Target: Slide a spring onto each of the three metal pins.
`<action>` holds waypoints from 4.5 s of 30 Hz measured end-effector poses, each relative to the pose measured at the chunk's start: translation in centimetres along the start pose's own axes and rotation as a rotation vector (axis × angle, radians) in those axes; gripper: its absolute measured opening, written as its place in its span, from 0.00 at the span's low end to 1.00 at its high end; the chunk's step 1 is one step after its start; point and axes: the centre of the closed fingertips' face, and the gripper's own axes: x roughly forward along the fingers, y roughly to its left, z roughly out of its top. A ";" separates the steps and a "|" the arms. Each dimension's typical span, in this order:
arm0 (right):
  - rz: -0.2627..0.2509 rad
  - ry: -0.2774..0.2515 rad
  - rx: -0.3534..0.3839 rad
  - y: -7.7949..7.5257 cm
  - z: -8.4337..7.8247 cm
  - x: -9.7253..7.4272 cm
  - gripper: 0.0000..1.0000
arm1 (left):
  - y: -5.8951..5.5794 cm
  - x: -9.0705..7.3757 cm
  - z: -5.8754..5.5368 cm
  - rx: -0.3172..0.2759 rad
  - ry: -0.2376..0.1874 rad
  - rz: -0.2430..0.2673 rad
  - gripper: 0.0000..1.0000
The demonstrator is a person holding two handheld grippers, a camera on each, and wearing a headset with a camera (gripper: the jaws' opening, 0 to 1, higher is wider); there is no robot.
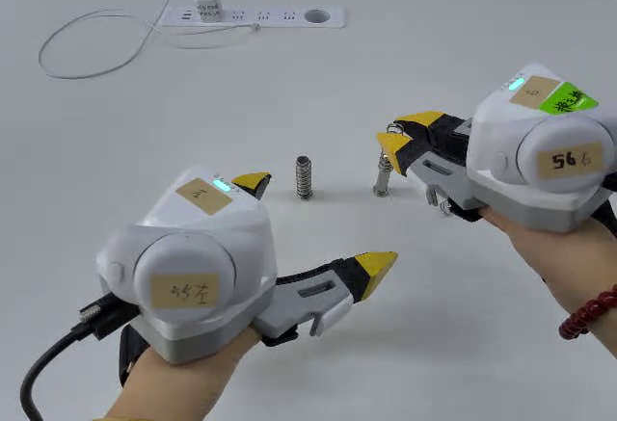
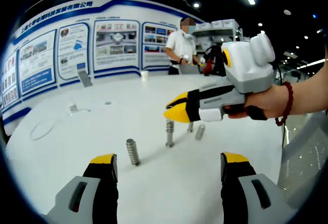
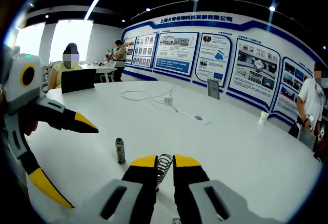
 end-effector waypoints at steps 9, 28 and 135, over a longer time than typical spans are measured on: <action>0.002 0.032 0.027 0.3 -1.3 0.3 0.12 | -0.1 0.0 0.0 0.002 0.000 -0.002 0.84; 0.006 0.068 0.126 1.0 -3.0 0.8 0.12 | -0.3 0.1 0.0 0.010 0.000 -0.013 0.83; 0.002 0.165 0.295 -2.8 -7.6 -14.0 0.54 | -8.1 11.5 -0.7 0.209 0.139 -0.249 0.29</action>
